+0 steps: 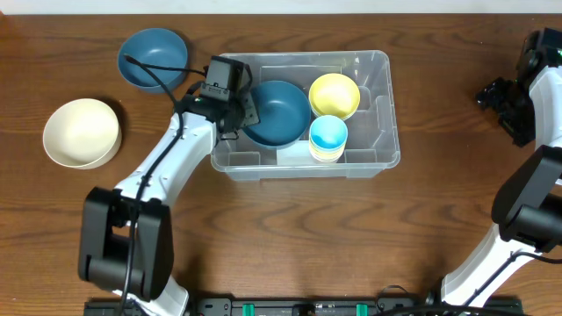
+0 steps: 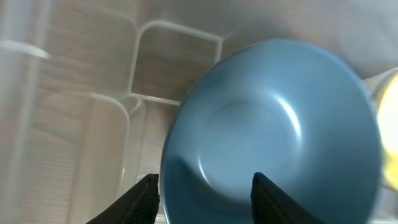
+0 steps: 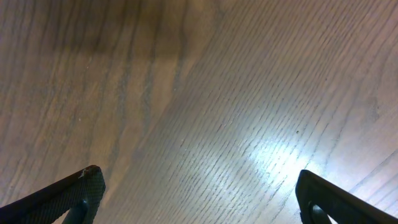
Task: Pack container
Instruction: 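Lower the blue bowl into the container and open the left gripper, then move the left gripper back toward the cream bowl on the left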
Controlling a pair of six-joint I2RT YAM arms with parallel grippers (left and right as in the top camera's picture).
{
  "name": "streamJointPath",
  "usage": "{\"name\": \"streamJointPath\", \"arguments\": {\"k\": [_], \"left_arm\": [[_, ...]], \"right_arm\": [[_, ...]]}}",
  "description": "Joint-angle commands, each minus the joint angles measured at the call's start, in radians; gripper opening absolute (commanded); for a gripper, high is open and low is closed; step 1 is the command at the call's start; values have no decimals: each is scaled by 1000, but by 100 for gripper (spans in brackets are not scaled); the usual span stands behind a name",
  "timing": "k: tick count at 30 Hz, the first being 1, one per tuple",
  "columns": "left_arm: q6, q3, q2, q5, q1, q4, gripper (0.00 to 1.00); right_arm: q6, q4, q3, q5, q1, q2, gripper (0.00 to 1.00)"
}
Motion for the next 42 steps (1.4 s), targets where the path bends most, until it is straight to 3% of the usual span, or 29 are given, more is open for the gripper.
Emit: {"name": "streamJointPath", "arguments": {"k": [1, 9, 14, 24, 30, 33, 42], "left_arm": [[-9, 34, -86, 34, 2, -2, 49], [-8, 34, -226, 57, 6, -36, 49], [-9, 34, -314, -24, 68, -108, 53], [-204, 34, -350, -279, 366, -309, 54], [-292, 26, -281, -281, 545, -261, 59], [-214, 26, -220, -281, 584, -180, 67], [143, 26, 5, -281, 604, 90, 77]], "right_arm": [[13, 0, 0, 7, -1, -6, 99], [13, 0, 0, 7, -1, -6, 99], [13, -1, 0, 7, -1, -6, 99], [13, 0, 0, 7, -1, -6, 99], [13, 0, 0, 7, -1, -6, 99], [13, 0, 0, 7, -1, -6, 99], [13, 0, 0, 7, -1, -6, 99]]}}
